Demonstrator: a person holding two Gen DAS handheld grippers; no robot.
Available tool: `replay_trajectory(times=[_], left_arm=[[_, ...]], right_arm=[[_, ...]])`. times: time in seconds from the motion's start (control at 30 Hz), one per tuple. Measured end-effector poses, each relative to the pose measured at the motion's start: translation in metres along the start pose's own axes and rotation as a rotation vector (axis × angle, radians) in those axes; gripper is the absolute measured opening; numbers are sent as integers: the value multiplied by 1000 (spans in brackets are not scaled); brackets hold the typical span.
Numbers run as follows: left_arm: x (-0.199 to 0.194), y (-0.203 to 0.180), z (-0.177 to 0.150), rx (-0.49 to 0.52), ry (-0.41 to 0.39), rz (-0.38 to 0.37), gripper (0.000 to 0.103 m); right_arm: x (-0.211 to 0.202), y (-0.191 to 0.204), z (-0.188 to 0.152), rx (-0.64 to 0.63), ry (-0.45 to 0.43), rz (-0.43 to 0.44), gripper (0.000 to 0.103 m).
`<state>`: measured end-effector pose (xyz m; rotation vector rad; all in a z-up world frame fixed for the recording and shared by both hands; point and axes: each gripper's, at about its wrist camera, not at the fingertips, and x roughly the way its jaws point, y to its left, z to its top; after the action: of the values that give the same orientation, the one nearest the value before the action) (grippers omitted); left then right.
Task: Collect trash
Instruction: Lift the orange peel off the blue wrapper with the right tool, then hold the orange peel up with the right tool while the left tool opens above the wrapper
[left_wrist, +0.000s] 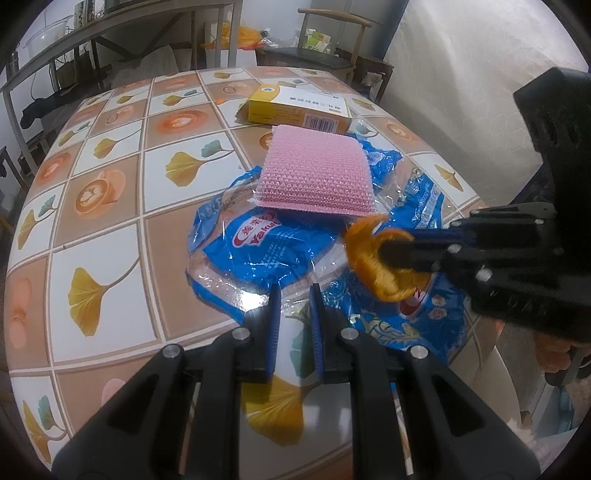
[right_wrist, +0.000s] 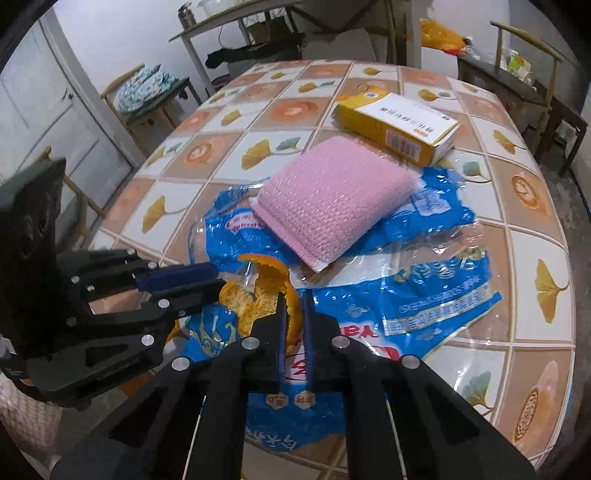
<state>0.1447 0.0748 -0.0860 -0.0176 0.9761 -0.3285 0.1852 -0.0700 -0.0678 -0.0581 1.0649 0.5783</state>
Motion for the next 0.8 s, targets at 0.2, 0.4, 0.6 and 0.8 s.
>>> replay_trajectory(times=[0.2,0.4,0.6,0.8], left_arm=[[0,-2,-2,2,1,11,14],[-1,-2,-2,0,3,15,14],[-3,-2,-2,-10,7,1,14],[-14,-5,2,-13,-15,-5,23]], right_arm=[[-17,-16,2,59,-51,1,8],[-34,-33,1,124,-96,-5,8],[-45,-45,-2,161,-126,-16,8],[-50,-52,-5,186,-140,-14,8]])
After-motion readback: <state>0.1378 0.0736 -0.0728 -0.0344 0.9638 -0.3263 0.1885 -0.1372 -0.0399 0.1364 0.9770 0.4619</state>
